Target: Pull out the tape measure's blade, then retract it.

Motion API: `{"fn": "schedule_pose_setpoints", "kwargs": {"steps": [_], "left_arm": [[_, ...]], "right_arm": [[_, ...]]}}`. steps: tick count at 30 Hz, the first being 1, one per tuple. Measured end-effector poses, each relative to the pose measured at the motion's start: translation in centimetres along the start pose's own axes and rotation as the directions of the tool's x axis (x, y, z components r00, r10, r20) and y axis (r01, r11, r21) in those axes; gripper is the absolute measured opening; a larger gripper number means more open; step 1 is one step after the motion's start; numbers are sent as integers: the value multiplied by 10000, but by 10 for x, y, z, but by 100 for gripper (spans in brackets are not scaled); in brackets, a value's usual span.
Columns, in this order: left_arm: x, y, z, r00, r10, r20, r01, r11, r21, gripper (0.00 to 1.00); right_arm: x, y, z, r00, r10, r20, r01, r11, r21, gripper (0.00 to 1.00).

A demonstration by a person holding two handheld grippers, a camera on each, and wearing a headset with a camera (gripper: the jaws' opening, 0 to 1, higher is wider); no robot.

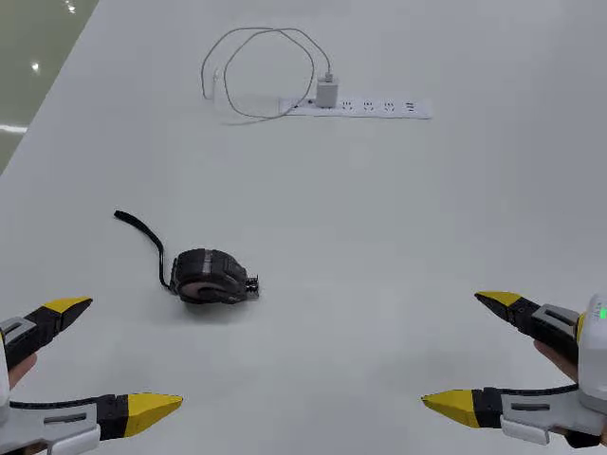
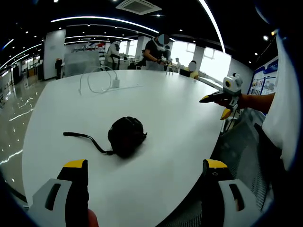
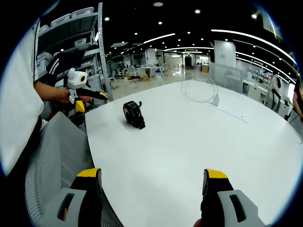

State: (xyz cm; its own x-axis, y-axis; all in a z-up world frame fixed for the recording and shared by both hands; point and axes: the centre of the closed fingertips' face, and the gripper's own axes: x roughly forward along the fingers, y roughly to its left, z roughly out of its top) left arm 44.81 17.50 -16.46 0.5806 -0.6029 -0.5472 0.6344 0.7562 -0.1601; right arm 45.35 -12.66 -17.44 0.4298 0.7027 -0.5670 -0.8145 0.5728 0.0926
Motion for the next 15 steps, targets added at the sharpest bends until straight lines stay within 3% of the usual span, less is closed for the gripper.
{"fn": "schedule_pose_setpoints", "kwargs": {"steps": [15], "left_arm": [[12, 10, 3, 9986, -443, -290, 457, 9978, 488, 99]], "right_arm": [[22, -3, 4, 9981, 531, -297, -542, 9978, -393, 87]]}}
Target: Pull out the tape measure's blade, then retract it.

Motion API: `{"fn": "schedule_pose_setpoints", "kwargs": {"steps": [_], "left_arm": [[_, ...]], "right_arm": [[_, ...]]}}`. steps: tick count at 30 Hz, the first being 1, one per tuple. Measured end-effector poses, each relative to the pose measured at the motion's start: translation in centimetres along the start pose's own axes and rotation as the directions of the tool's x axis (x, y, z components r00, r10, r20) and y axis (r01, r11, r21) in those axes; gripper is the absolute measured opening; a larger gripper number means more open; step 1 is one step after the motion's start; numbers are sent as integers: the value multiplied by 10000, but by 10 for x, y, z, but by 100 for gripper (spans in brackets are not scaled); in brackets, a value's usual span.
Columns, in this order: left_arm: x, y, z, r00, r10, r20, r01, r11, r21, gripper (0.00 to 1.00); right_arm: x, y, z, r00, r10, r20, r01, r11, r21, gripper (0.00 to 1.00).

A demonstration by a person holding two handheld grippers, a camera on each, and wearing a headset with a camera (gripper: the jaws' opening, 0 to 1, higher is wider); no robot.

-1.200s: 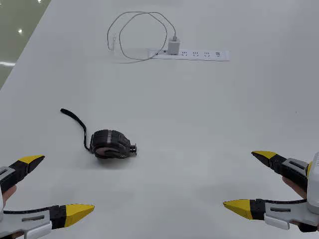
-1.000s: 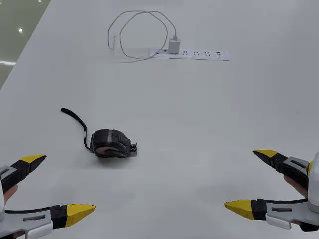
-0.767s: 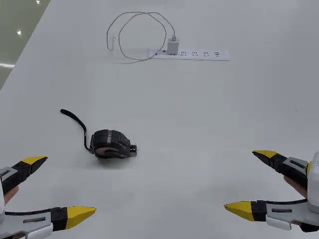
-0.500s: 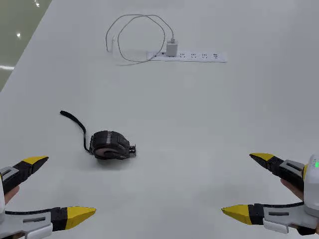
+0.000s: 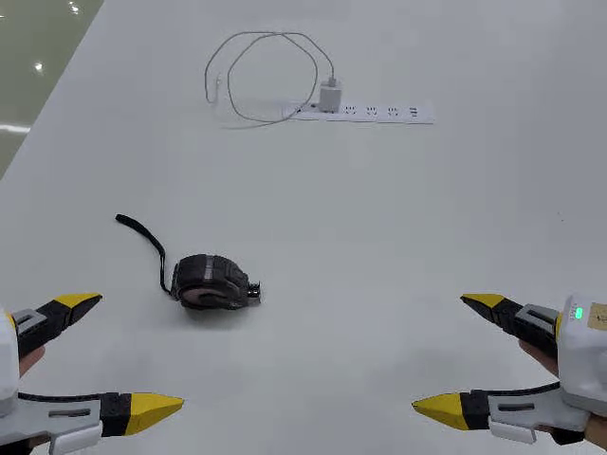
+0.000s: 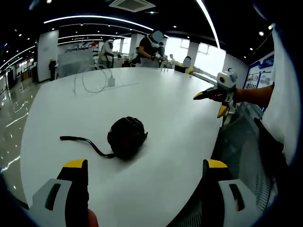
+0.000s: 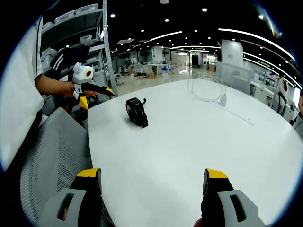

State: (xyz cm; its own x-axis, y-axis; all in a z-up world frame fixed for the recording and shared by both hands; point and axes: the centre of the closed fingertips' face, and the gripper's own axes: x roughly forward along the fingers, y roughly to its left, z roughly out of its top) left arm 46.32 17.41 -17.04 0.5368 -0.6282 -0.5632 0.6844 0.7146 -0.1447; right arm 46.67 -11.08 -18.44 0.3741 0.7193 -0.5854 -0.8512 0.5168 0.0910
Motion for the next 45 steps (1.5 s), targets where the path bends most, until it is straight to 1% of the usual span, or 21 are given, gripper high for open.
{"fn": "schedule_pose_setpoints", "kwargs": {"steps": [7, 12, 19, 23, 33, 34, 38, 41, 45], "left_arm": [[5, 6, 4, 9996, -209, -163, 214, 9993, 315, 99], [11, 7, 7, 9985, -400, -366, 424, 9967, 685, 99], [19, 8, 9, 9958, -673, -616, 735, 9919, 1040, 98], [24, 8, 9, 9933, -848, -780, 944, 9872, 1286, 97], [37, 21, 13, 9874, -1019, -1209, 1228, 9758, 1809, 93], [38, 22, 13, 9860, -1039, -1304, 1276, 9736, 1892, 93], [42, 25, 15, 9832, -1109, -1448, 1400, 9678, 2092, 91], [46, 28, 12, 9783, -1138, -1729, 1530, 9602, 2336, 90], [51, 29, 12, 9740, -1219, -1911, 1687, 9529, 2519, 88]], "right_arm": [[9, 0, 2, 9995, 257, -187, -262, 9992, -305, 87], [15, -1, 5, 9987, 424, -265, -437, 9978, -508, 87], [23, -2, 8, 9969, 683, -384, -710, 9947, -741, 86], [29, -3, 8, 9956, 818, -460, -854, 9927, -847, 86], [42, -7, 10, 9909, 1101, -768, -1185, 9863, -1149, 85], [43, -7, 11, 9902, 1138, -816, -1232, 9850, -1210, 85], [48, -8, 10, 9875, 1234, -976, -1362, 9810, -1379, 85], [51, -9, 11, 9850, 1327, -1103, -1484, 9776, -1493, 84], [54, -11, 12, 9828, 1412, -1194, -1595, 9741, -1604, 84]]}}
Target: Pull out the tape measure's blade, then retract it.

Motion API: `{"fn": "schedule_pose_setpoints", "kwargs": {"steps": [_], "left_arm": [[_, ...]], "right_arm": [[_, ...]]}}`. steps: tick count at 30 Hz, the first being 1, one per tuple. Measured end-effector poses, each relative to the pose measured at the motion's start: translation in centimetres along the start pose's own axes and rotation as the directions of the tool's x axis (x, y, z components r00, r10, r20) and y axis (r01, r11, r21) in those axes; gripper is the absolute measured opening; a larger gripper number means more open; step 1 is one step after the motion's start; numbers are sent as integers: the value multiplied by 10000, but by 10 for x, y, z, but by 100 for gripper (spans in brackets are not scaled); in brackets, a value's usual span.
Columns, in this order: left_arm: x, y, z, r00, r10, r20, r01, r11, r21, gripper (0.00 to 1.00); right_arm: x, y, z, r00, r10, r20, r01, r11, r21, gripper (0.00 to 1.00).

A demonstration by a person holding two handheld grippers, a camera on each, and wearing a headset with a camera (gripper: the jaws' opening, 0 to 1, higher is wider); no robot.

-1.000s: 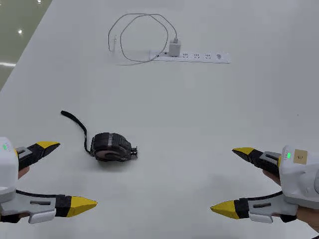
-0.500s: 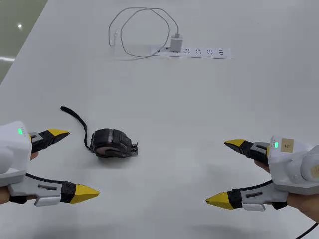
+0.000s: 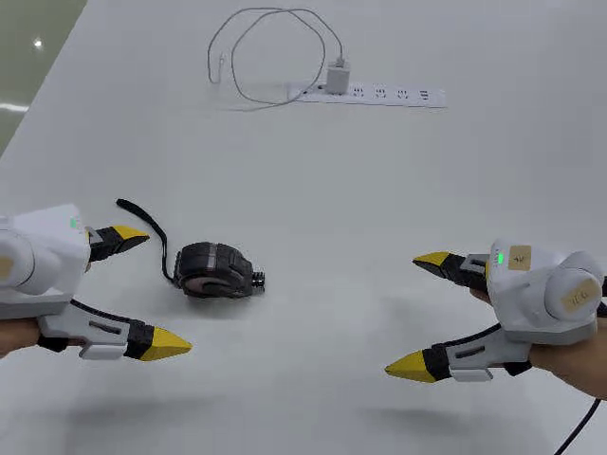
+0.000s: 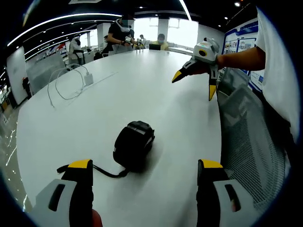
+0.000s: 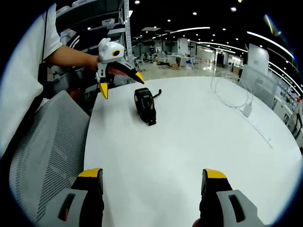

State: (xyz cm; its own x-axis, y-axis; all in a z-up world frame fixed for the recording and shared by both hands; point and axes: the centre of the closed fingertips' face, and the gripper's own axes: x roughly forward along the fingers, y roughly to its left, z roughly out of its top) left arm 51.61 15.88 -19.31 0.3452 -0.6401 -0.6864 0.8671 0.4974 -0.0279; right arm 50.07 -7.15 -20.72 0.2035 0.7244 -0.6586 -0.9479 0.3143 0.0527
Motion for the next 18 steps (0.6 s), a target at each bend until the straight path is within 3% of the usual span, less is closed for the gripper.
{"fn": "schedule_pose_setpoints", "kwargs": {"steps": [18], "left_arm": [[15, 5, -4, 9956, -464, -815, 516, 9967, 631, 84]], "right_arm": [[10, -4, 3, 9990, 366, -256, -375, 9987, -355, 83]]}}
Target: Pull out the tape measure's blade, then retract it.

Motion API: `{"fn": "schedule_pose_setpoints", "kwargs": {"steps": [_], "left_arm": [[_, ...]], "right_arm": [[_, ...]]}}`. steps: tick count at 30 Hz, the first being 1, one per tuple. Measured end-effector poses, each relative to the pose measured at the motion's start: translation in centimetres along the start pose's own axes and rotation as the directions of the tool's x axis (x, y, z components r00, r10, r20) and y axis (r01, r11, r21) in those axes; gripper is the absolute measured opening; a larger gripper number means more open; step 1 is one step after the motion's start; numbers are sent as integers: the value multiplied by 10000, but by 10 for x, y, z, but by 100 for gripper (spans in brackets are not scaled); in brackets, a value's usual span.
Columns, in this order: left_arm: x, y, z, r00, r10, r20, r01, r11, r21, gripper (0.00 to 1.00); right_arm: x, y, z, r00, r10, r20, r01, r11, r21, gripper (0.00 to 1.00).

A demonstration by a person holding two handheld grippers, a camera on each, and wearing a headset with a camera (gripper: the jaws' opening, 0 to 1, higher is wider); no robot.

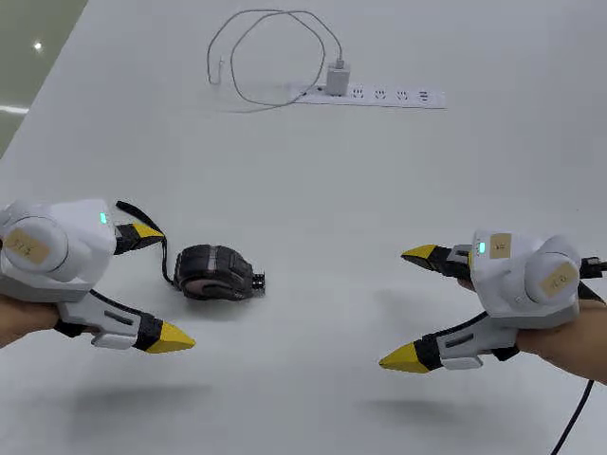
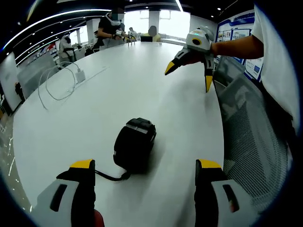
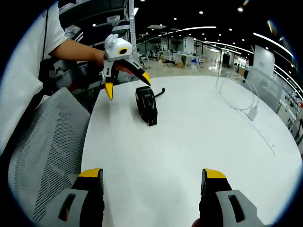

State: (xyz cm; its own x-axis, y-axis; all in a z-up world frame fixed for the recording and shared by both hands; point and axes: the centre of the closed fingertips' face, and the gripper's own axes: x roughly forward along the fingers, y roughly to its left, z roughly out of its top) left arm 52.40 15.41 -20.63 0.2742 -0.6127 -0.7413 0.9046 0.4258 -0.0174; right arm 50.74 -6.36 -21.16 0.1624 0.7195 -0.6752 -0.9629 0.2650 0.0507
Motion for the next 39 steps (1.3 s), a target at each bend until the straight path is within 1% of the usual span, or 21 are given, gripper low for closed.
{"fn": "schedule_pose_setpoints", "kwargs": {"steps": [10, 13, 14, 16, 19, 23, 26, 29, 33, 36, 39], "left_arm": [[8, 6, -4, 9987, -220, -460, 233, 9993, 295, 76], [10, 5, -5, 9968, -417, -679, 444, 9983, 383, 71], [11, 5, -5, 9967, -429, -696, 461, 9980, 442, 70], [14, 7, -5, 9961, -419, -776, 465, 9972, 587, 69], [17, 8, -6, 9944, -560, -897, 616, 9962, 612, 66], [22, 10, -7, 9921, -620, -1087, 702, 9949, 729, 62], [24, 12, -8, 9910, -674, -1158, 768, 9939, 792, 60], [27, 14, -9, 9894, -689, -1280, 806, 9928, 887, 55], [30, 16, -9, 9885, -686, -1345, 819, 9920, 956, 51], [32, 17, -9, 9885, -726, -1324, 860, 9913, 991, 45], [34, 18, -10, 9878, -729, -1378, 867, 9915, 973, 44]], "right_arm": [[7, -2, 2, 9999, 166, -49, -166, 9999, -47, 83], [9, -3, 3, 9998, 213, -35, -213, 9998, -43, 83], [10, -3, 3, 9997, 227, -32, -227, 9997, -38, 83], [11, -3, 4, 9997, 255, -33, -256, 9997, -46, 83], [12, -3, 5, 9996, 283, -33, -283, 9996, -55, 83], [12, -4, 4, 9995, 304, -24, -304, 9995, -44, 82], [12, -4, 4, 9994, 331, -41, -331, 9994, -27, 82], [12, -4, 4, 9994, 339, -39, -339, 9994, -21, 82], [13, -4, 4, 9994, 359, -33, -359, 9994, -26, 82], [14, -3, 4, 9993, 381, -29, -381, 9993, -28, 81], [14, -3, 4, 9992, 400, -22, -400, 9992, -35, 81]]}}
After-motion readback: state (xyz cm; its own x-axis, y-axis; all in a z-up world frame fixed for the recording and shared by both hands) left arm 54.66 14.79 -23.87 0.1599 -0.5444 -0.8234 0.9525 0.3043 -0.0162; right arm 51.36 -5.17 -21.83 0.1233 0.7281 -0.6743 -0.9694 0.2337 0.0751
